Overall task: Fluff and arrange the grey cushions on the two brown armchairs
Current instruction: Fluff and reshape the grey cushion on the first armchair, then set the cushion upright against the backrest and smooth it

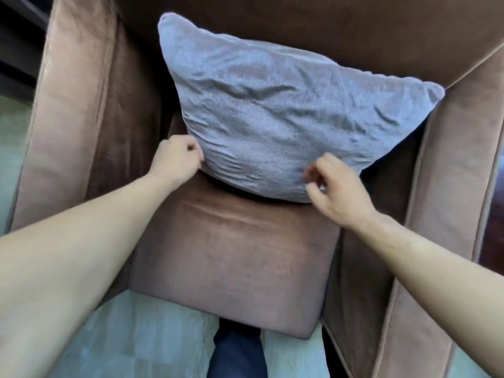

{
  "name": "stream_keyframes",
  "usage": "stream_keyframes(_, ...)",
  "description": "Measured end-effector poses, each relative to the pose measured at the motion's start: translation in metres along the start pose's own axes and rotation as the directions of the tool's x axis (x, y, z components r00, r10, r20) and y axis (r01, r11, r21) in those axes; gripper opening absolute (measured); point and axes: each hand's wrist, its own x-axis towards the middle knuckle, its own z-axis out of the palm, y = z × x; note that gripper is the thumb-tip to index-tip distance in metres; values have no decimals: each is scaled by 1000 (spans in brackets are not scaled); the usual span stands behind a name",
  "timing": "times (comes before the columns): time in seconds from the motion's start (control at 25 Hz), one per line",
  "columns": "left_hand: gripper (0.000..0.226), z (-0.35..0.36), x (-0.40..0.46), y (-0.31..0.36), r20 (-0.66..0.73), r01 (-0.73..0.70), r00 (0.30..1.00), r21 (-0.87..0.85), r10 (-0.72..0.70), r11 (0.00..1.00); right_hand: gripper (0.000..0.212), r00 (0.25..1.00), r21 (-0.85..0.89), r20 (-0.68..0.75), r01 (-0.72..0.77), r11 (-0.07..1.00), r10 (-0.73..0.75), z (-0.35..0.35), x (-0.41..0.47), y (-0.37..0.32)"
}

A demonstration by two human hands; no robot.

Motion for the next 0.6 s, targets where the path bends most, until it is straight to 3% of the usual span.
stream_keyframes(0.04, 34, 16, -5, 10, 235, -24, 972, -3, 24, 1000, 18, 957, 105, 285, -94, 990, 61, 12, 12, -11)
stream_keyframes(0.08, 37, 32, -8, 19, 457, -71, 888, 41, 44, 997, 21, 844, 126, 521, -227, 966, 130, 23, 24, -15)
stream_keyframes(0.12, 39, 48, -9, 23, 600, -158, 798, 117, 57, 981, 23, 730, 60, 657, -301, 952, 190, 33, 33, -14)
stream_keyframes(0.16, 39, 60, -7, 27, 654, -239, 754, 184, 62, 953, 25, 691, -31, 684, -293, 956, 234, 40, 40, -6)
stream_keyframes(0.24, 42, 74, 7, 27, 597, -275, 799, 264, 67, 925, 29, 728, -153, 616, -264, 952, 301, 39, 45, 14)
stream_keyframes(0.36, 54, 72, 25, 6, 455, -76, 890, 212, -29, 974, 29, 767, -179, 330, -521, 835, 550, 13, 32, 55)
stream_keyframes(0.44, 60, 60, 30, -31, 241, 159, 946, 231, -215, 960, 32, 655, -95, 122, -740, 666, 746, -7, 13, 80)
stream_keyframes(0.48, 61, 52, 29, -53, 155, 262, 938, 272, -311, 926, 35, 587, -31, 89, -806, 591, 805, -12, 5, 85)
stream_keyframes(0.52, 59, 43, 24, -71, 115, 324, 919, 324, -377, 889, 38, 561, -15, 97, -825, 565, 822, -15, -1, 88)
stream_keyframes(0.6, 40, 30, 15, -91, 159, 280, 918, 392, -364, 877, 37, 555, -32, 197, -820, 571, 808, -3, -8, 89)
